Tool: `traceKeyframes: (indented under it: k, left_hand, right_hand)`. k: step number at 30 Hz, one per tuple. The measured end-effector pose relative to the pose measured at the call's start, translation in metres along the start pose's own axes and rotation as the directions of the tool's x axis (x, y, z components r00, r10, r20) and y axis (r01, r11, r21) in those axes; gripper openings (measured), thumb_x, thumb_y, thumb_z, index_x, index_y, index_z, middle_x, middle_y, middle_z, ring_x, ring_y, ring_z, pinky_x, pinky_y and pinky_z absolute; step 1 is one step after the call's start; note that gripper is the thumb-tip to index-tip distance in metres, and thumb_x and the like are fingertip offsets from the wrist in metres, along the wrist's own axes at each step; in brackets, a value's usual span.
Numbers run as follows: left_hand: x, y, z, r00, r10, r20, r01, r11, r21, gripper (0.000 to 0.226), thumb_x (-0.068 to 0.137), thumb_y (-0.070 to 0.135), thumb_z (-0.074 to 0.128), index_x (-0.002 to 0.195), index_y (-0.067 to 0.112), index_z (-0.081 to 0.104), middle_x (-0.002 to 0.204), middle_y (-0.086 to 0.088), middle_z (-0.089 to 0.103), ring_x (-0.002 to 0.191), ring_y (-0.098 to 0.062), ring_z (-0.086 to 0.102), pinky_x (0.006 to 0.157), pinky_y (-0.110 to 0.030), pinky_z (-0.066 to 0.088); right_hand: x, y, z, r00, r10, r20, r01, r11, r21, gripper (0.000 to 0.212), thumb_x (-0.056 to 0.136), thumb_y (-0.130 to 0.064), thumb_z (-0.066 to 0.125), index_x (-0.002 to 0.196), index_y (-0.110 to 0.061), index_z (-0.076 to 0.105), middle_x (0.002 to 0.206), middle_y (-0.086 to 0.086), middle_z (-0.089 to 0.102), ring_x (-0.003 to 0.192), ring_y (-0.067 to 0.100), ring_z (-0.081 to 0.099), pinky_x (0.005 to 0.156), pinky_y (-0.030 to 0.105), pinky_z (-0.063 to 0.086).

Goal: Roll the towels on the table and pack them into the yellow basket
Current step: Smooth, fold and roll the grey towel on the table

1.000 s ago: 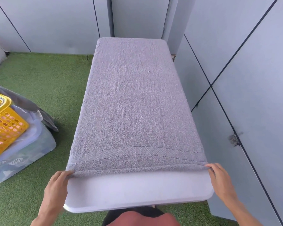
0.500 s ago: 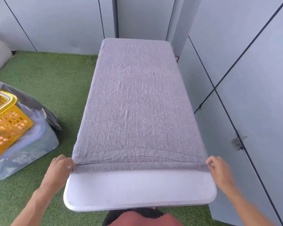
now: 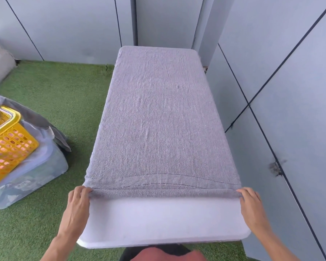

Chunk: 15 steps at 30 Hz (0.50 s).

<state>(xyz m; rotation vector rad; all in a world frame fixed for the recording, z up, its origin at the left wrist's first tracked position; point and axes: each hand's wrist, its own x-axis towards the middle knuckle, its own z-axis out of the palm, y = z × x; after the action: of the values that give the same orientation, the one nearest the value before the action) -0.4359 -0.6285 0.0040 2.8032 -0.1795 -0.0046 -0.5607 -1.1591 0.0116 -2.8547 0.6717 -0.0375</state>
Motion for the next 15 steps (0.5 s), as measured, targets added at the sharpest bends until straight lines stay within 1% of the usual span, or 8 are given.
traceKeyframes:
  k: [2, 3, 6, 7, 9, 11, 13, 15]
  left_hand:
    - [0.002, -0.002, -0.001, 1.0, -0.004, 0.005, 0.004, 1.0, 0.012, 0.035, 0.076, -0.013, 0.061, 0.103, 0.009, 0.053, 0.104, -0.006, 0.049, 0.09, -0.026, 0.044, 0.058, -0.039, 0.052]
    - [0.001, -0.004, -0.002, 1.0, 0.002, 0.014, -0.002, 1.0, 0.001, 0.034, 0.077, -0.011, 0.062, 0.1, 0.011, 0.053, 0.101, -0.003, 0.049, 0.089, -0.024, 0.045, 0.059, -0.039, 0.051]
    - [-0.003, -0.013, -0.007, 0.994, 0.046, 0.094, -0.043, 0.999, -0.028, 0.032, 0.077, -0.009, 0.063, 0.09, 0.018, 0.051, 0.091, 0.005, 0.051, 0.083, -0.019, 0.047, 0.064, -0.035, 0.047]
    - [-0.004, -0.016, -0.013, 0.988, 0.057, 0.144, -0.051, 0.998, -0.043, 0.033, 0.077, -0.008, 0.064, 0.088, 0.02, 0.051, 0.089, 0.007, 0.052, 0.082, -0.018, 0.05, 0.065, -0.033, 0.046]
    - [-0.002, -0.022, -0.026, 0.963, 0.042, 0.266, -0.019, 0.996, -0.088, 0.032, 0.08, -0.003, 0.067, 0.09, 0.025, 0.055, 0.091, 0.009, 0.058, 0.083, -0.014, 0.056, 0.068, -0.027, 0.045]
    - [0.011, -0.028, -0.034, 0.926, 0.028, 0.377, 0.022, 0.992, -0.127, 0.028, 0.082, 0.002, 0.068, 0.092, 0.026, 0.06, 0.092, 0.01, 0.063, 0.083, -0.008, 0.06, 0.071, -0.019, 0.045]
    - [0.03, -0.029, -0.04, 0.884, -0.012, 0.467, 0.101, 0.981, -0.165, 0.029, 0.084, 0.007, 0.069, 0.09, 0.032, 0.057, 0.088, 0.01, 0.066, 0.081, -0.004, 0.062, 0.072, -0.018, 0.049]
    - [0.046, -0.027, -0.04, 0.86, -0.074, 0.505, 0.186, 0.967, -0.176, 0.028, 0.084, 0.007, 0.068, 0.093, 0.031, 0.057, 0.087, 0.007, 0.068, 0.081, -0.008, 0.065, 0.068, -0.022, 0.051]
  right_hand:
    - [-0.002, 0.004, 0.002, 1.0, -0.005, -0.002, 0.005, 1.0, -0.015, 0.036, 0.074, 0.023, 0.059, 0.102, 0.002, 0.065, 0.099, 0.014, 0.061, 0.089, 0.036, 0.057, 0.083, 0.032, 0.035]
    - [-0.004, 0.006, 0.003, 1.0, 0.009, -0.004, -0.009, 1.0, -0.023, 0.037, 0.073, 0.025, 0.057, 0.101, 0.002, 0.064, 0.098, 0.014, 0.061, 0.088, 0.036, 0.057, 0.082, 0.033, 0.037]
    - [-0.009, 0.02, 0.008, 0.997, 0.051, 0.064, -0.048, 0.998, -0.05, 0.043, 0.072, 0.028, 0.052, 0.103, 0.002, 0.063, 0.097, 0.014, 0.061, 0.09, 0.037, 0.058, 0.08, 0.042, 0.048]
    - [-0.008, 0.025, 0.006, 0.993, 0.036, 0.108, -0.031, 0.998, -0.048, 0.041, 0.076, 0.025, 0.049, 0.106, 0.0, 0.062, 0.1, 0.012, 0.06, 0.094, 0.034, 0.056, 0.081, 0.042, 0.047]
    - [-0.002, 0.033, -0.005, 0.971, -0.02, 0.239, 0.02, 1.0, 0.001, 0.035, 0.088, 0.013, 0.045, 0.11, -0.009, 0.059, 0.108, 0.007, 0.057, 0.102, 0.025, 0.052, 0.084, 0.032, 0.039]
    - [0.007, 0.034, -0.02, 0.936, -0.073, 0.345, 0.042, 0.994, 0.098, 0.031, 0.091, 0.007, 0.045, 0.103, -0.019, 0.057, 0.106, 0.003, 0.057, 0.1, 0.02, 0.053, 0.082, 0.026, 0.035]
    - [0.017, 0.026, -0.031, 0.938, -0.079, 0.337, 0.019, 0.984, 0.177, 0.03, 0.09, 0.007, 0.05, 0.096, -0.022, 0.056, 0.101, 0.001, 0.057, 0.097, 0.017, 0.056, 0.081, 0.024, 0.037]
    - [0.025, 0.02, -0.032, 0.968, -0.005, 0.252, -0.061, 0.965, 0.254, 0.03, 0.086, 0.008, 0.056, 0.093, -0.02, 0.06, 0.1, 0.004, 0.058, 0.093, 0.018, 0.059, 0.08, 0.021, 0.043]
